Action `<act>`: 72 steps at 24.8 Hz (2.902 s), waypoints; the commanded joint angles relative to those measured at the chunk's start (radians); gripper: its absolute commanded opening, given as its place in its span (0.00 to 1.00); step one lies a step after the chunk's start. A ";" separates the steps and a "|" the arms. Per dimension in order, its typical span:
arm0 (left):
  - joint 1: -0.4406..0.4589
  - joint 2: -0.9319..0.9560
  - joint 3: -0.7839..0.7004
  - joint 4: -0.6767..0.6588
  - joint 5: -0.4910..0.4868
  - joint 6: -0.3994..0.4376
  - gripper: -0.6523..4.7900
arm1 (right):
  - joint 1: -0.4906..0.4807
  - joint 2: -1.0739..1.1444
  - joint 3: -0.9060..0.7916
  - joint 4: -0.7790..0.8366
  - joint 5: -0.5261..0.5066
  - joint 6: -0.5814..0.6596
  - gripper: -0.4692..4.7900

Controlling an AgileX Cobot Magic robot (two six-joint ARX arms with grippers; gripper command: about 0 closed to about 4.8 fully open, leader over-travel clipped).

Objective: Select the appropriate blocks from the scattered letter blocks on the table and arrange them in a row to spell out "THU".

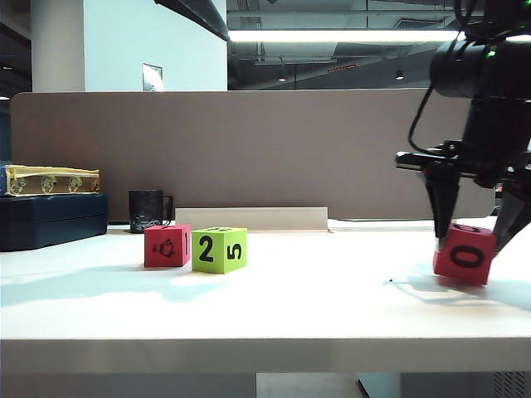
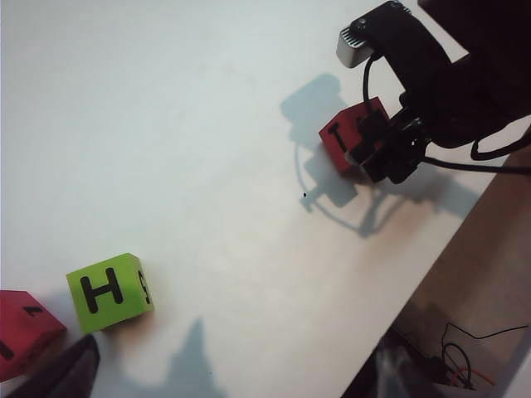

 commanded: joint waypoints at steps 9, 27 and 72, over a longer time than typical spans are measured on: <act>0.000 -0.004 0.003 -0.027 -0.067 0.014 0.90 | 0.115 0.039 0.043 0.045 -0.030 0.023 0.18; 0.000 -0.004 0.003 -0.062 -0.067 0.027 0.90 | 0.192 0.122 0.233 -0.047 -0.017 0.011 0.08; 0.000 -0.004 0.003 -0.080 -0.131 0.042 0.90 | 0.285 0.344 0.595 -0.158 -0.056 -0.067 0.80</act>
